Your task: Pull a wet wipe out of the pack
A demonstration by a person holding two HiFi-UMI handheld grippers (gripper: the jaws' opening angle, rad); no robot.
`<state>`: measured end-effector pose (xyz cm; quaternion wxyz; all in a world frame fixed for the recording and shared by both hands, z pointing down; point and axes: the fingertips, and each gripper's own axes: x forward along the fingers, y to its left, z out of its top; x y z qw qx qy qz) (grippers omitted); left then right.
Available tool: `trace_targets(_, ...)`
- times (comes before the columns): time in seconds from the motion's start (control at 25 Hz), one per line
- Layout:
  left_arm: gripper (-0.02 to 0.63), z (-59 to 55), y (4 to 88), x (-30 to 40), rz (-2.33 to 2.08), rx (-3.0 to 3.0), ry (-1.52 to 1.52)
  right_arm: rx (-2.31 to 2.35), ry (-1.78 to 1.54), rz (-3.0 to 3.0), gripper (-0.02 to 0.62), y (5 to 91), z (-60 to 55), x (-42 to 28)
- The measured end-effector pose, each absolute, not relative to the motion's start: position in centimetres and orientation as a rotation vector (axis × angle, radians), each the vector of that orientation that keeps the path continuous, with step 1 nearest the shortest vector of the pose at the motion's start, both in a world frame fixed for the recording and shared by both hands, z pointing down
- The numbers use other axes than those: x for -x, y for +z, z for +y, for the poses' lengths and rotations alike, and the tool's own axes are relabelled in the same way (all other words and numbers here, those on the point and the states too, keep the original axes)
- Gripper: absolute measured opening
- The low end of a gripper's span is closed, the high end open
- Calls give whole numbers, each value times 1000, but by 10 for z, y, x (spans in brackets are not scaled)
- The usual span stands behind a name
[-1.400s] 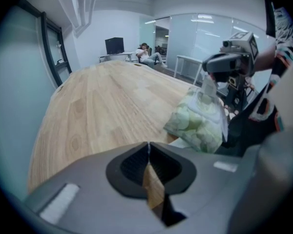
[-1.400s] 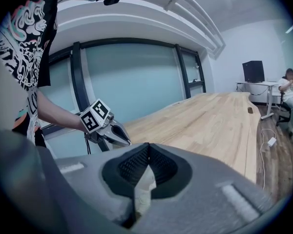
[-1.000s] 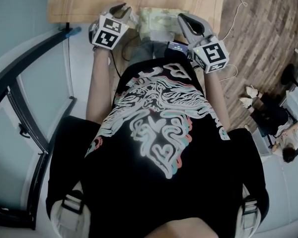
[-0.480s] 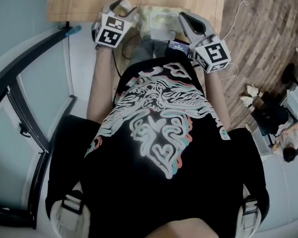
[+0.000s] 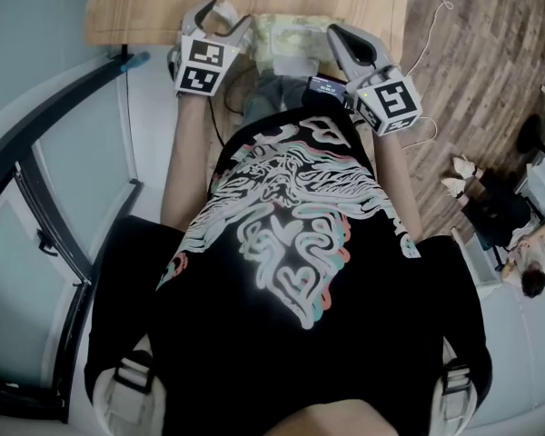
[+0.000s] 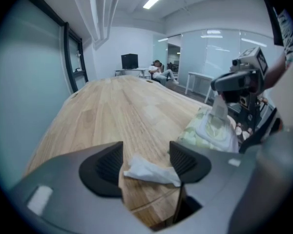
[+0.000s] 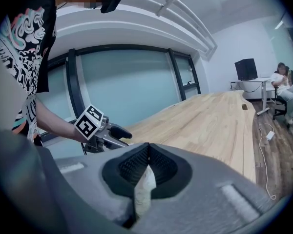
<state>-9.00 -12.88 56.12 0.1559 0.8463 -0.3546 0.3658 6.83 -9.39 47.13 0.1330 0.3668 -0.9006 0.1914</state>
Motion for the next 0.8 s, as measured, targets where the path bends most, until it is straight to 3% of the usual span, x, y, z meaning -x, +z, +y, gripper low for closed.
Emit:
trace_targets(0.28, 237, -131, 527, 92, -1144, -2476, 921, -1089, 492, -2622, 0, 462, -93, -65)
trace_targets(0.48, 19, -129, 492, 94, -1207, -2544, 814, -1153, 432, -2623, 0, 447, -96, -65)
trace_targets(0.8, -11, -130, 451, 94, -1261, -2503, 592, -1257, 361, -2624, 0, 419, -101, -59)
